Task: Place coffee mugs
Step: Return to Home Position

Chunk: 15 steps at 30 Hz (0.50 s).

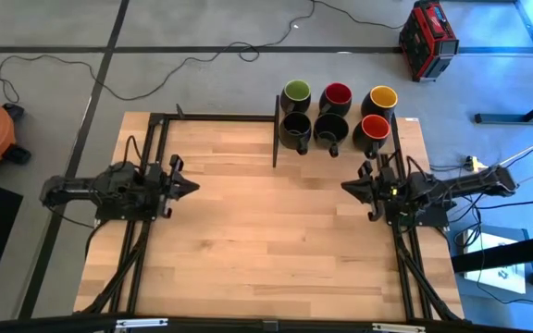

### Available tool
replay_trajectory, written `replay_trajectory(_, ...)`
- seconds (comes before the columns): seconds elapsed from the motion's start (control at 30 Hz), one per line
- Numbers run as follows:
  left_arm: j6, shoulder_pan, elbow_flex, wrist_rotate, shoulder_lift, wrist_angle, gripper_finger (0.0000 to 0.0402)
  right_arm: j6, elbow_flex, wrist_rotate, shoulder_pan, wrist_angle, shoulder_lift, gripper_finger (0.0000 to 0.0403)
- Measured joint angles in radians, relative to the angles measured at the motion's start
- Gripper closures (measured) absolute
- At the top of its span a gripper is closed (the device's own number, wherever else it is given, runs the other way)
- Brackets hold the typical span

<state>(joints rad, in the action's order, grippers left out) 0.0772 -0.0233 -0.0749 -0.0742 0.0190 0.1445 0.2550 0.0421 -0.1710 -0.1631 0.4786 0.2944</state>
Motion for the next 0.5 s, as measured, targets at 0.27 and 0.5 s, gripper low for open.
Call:
replay_trajectory(0.27,0.003,-0.045,0.026,-0.070,-0.017,-0.001,0.0386,-0.030,-0.035,-0.033,0.000,-0.079,-0.073,0.0388)
replay_trajectory(0.5,-0.001,-0.099,0.027,-0.114,-0.017,-0.076,0.0386,-0.054,-0.035,-0.002,0.000,-0.241,-0.197,0.0388)
